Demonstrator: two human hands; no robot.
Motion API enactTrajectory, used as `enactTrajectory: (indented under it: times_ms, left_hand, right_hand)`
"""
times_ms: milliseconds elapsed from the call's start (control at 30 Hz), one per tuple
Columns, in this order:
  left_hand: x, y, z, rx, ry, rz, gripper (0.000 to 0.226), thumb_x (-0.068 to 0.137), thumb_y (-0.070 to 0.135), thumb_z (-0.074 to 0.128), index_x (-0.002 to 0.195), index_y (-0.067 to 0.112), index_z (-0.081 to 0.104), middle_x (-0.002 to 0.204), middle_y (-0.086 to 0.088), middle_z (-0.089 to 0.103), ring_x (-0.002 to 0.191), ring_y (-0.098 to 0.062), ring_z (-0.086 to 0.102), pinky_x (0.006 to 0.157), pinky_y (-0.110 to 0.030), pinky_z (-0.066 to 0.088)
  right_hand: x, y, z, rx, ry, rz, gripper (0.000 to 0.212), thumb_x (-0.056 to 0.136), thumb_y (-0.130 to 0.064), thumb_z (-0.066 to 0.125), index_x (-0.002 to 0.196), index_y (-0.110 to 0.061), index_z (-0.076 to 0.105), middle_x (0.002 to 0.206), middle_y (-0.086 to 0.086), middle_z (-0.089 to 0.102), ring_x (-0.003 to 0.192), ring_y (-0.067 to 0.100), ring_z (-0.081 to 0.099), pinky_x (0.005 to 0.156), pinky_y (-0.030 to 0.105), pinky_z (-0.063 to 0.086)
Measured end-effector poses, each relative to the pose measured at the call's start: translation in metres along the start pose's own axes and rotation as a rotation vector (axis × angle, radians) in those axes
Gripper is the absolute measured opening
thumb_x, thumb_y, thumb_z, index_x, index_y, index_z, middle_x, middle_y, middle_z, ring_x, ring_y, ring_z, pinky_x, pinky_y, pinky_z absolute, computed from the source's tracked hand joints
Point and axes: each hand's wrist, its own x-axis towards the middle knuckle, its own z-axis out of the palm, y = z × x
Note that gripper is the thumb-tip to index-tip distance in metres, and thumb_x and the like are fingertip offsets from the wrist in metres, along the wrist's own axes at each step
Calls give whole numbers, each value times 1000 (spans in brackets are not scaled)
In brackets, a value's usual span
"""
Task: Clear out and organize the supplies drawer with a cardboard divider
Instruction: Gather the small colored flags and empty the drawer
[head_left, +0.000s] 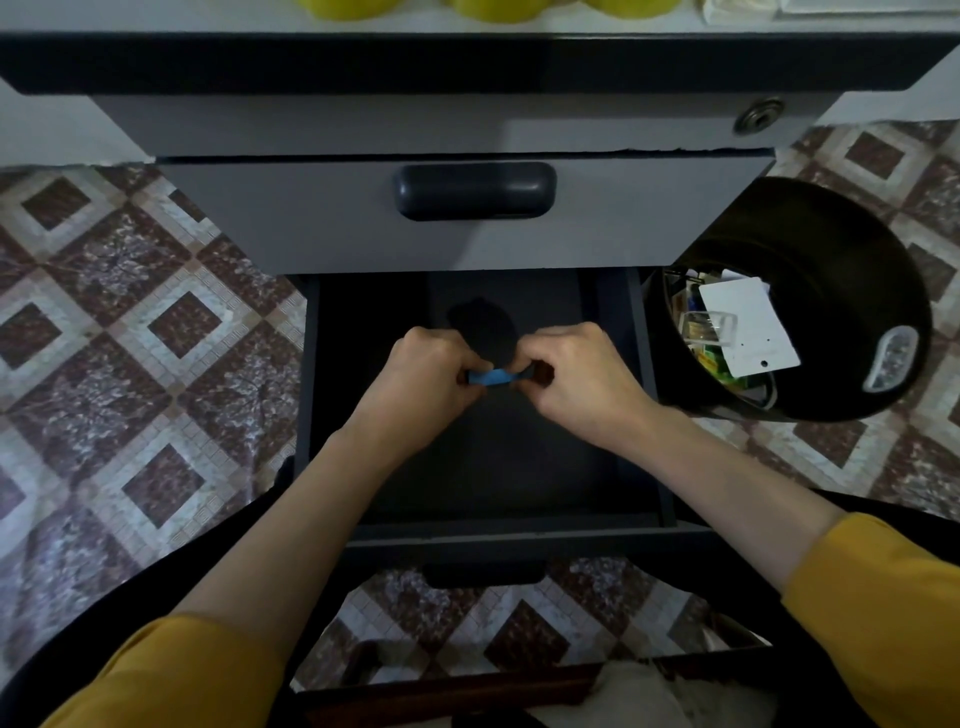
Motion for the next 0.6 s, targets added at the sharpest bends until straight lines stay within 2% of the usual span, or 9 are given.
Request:
enactTrajectory:
  times_ms: [233, 433, 600]
  left_hand:
    - [0, -1, -5, -37, 15, -22, 21, 69, -4, 76, 89, 1, 74, 84, -13, 68, 68, -11, 54, 69, -31, 53]
    - [-4, 13, -15, -4, -8, -36, 19, 75, 4, 73, 93, 6, 74, 88, -7, 66, 67, -7, 51, 71, -23, 48]
    - [-6, 38, -42, -3, 62, 2, 18, 75, 6, 73, 93, 8, 74, 86, -6, 66, 65, -5, 52, 68, -18, 46]
  right_hand:
    - [-2, -4, -5, -23, 14, -57, 10, 77, 0, 69, 85, -3, 74, 79, 8, 69, 69, 20, 63, 64, 38, 55]
    - [-12, -12, -12, -43, 45, -73, 12, 77, -1, 68, 87, -4, 74, 83, 8, 70, 74, 23, 65, 69, 41, 55]
    - [-20, -25, -38, -16, 195, -92, 15, 70, 2, 70, 84, -3, 74, 79, 10, 71, 70, 26, 66, 65, 41, 55]
